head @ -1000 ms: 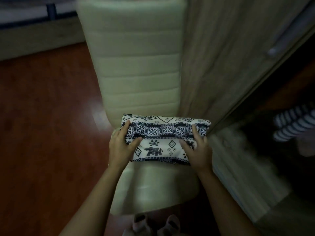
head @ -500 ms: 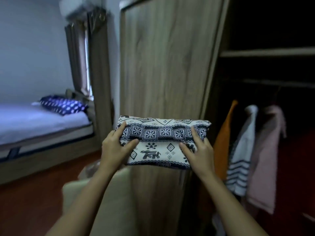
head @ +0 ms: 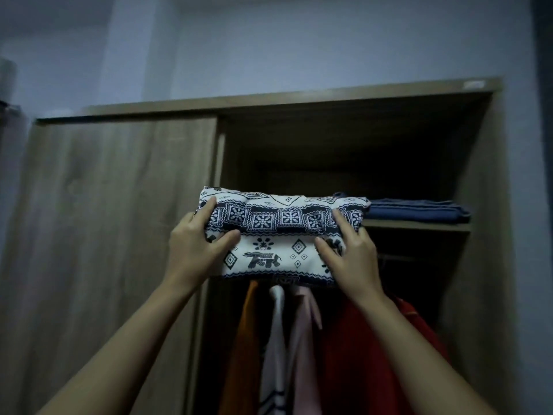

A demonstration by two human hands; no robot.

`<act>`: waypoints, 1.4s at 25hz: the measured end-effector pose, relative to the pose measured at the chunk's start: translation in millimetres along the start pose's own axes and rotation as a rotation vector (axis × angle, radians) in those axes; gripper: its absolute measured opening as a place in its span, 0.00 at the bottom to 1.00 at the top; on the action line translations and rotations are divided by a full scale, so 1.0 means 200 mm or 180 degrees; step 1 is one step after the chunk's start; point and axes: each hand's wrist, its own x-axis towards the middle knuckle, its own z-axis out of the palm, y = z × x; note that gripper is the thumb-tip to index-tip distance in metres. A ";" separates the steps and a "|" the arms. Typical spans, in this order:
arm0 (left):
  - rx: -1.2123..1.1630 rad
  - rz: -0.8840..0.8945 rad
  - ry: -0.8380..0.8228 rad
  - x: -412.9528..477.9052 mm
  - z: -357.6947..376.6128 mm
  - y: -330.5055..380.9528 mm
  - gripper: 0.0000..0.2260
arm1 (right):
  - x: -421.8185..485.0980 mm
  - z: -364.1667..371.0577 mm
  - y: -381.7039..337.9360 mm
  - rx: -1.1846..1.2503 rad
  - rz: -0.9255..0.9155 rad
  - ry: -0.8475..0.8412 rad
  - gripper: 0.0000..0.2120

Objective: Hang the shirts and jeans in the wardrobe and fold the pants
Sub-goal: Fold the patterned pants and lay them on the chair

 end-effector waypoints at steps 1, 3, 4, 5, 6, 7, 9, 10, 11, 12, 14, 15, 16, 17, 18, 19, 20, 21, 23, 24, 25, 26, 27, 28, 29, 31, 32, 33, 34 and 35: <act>-0.0119 0.0057 -0.0005 0.04 0.08 0.05 0.35 | 0.06 -0.07 0.05 -0.0119 -0.0040 0.0043 0.30; -0.0331 0.0121 -0.0036 0.12 0.26 0.15 0.35 | 0.17 -0.20 0.16 -0.0320 -0.0035 0.0092 0.29; -0.0469 0.0123 -0.0053 0.15 0.35 0.20 0.35 | 0.23 -0.27 0.22 -0.0426 -0.0032 0.0106 0.29; -0.0627 0.0129 -0.0078 0.19 0.44 0.26 0.36 | 0.30 -0.33 0.28 -0.0537 -0.0047 0.0120 0.28; -0.0771 0.0141 -0.0111 0.23 0.53 0.31 0.37 | 0.37 -0.39 0.34 -0.0649 -0.0053 0.0128 0.28; -0.0885 0.0170 -0.0136 0.28 0.62 0.36 0.38 | 0.45 -0.45 0.41 -0.0774 -0.0066 0.0136 0.28; -0.1041 0.0212 -0.0166 0.39 0.78 0.46 0.38 | 0.62 -0.54 0.51 -0.1103 -0.0074 0.0102 0.28; -0.1090 0.0198 -0.0201 0.45 0.85 0.51 0.38 | 0.71 -0.57 0.56 -0.1281 -0.0044 0.0078 0.28; -0.1117 0.0152 -0.0241 0.52 0.93 0.56 0.36 | 0.80 -0.60 0.61 -0.1449 0.0017 0.0056 0.27; -0.1102 0.0083 -0.0309 0.60 1.01 0.61 0.35 | 0.88 -0.61 0.66 -0.1600 0.0115 0.0012 0.27; -0.1039 -0.0176 -0.0635 0.72 1.17 0.69 0.34 | 1.03 -0.63 0.75 -0.1899 0.0423 -0.0104 0.25; -0.1035 -0.0347 -0.0833 0.77 1.25 0.71 0.34 | 1.10 -0.64 0.80 -0.2073 0.0573 -0.0175 0.24; -0.1023 -0.0520 -0.1004 0.81 1.33 0.72 0.33 | 1.14 -0.64 0.83 -0.2212 0.0720 -0.0283 0.23; -0.0975 -0.0685 -0.1145 0.84 1.40 0.72 0.31 | 1.17 -0.64 0.86 -0.2322 0.0881 -0.0451 0.23; -0.0884 -0.0849 -0.1300 0.86 1.47 0.71 0.30 | 1.18 -0.64 0.89 -0.2414 0.1058 -0.0677 0.24; -0.0710 -0.1003 -0.1505 0.86 1.51 0.70 0.30 | 1.18 -0.64 0.91 -0.2492 0.1228 -0.0938 0.26; -0.0430 -0.1098 -0.1747 0.87 1.53 0.69 0.30 | 1.17 -0.63 0.92 -0.2581 0.1394 -0.1157 0.28; -0.0102 -0.1111 -0.1932 0.87 1.54 0.69 0.30 | 1.16 -0.62 0.94 -0.2716 0.1486 -0.1255 0.29; 0.0549 -0.0824 -0.1854 0.86 1.53 0.71 0.30 | 1.15 -0.60 0.92 -0.3164 0.1246 -0.1013 0.29; 0.0760 -0.0481 -0.1654 0.86 1.51 0.73 0.29 | 1.15 -0.60 0.90 -0.3425 0.0934 -0.0826 0.27; 0.0796 -0.0056 -0.1524 0.85 1.49 0.74 0.28 | 1.15 -0.60 0.89 -0.3563 0.0609 -0.0719 0.25; 0.0717 0.0307 -0.1570 0.84 1.47 0.74 0.27 | 1.14 -0.60 0.88 -0.3496 0.0428 -0.0764 0.24; 0.0662 0.0531 -0.1746 0.82 1.46 0.74 0.27 | 1.14 -0.61 0.88 -0.3279 0.0500 -0.0942 0.25; 0.0728 0.0640 -0.1933 0.80 1.45 0.74 0.27 | 1.13 -0.62 0.89 -0.3053 0.0785 -0.1201 0.27; 0.0889 0.0652 -0.2052 0.78 1.45 0.73 0.27 | 1.11 -0.62 0.90 -0.2921 0.1126 -0.1474 0.29; 0.1033 0.0625 -0.2050 0.75 1.45 0.71 0.29 | 1.10 -0.63 0.92 -0.2916 0.1426 -0.1697 0.31; 0.0924 0.0641 -0.1961 0.73 1.43 0.71 0.30 | 1.09 -0.63 0.90 -0.3000 0.1366 -0.1635 0.31; 0.0724 0.0651 -0.1810 0.72 1.41 0.72 0.30 | 1.08 -0.64 0.88 -0.3089 0.1176 -0.1425 0.30; 0.0478 0.0650 -0.1612 0.71 1.38 0.73 0.28 | 1.06 -0.64 0.87 -0.3141 0.0861 -0.1047 0.29; 0.0236 0.0653 -0.1395 0.69 1.36 0.73 0.27 | 1.04 -0.63 0.85 -0.3078 0.0488 -0.0579 0.27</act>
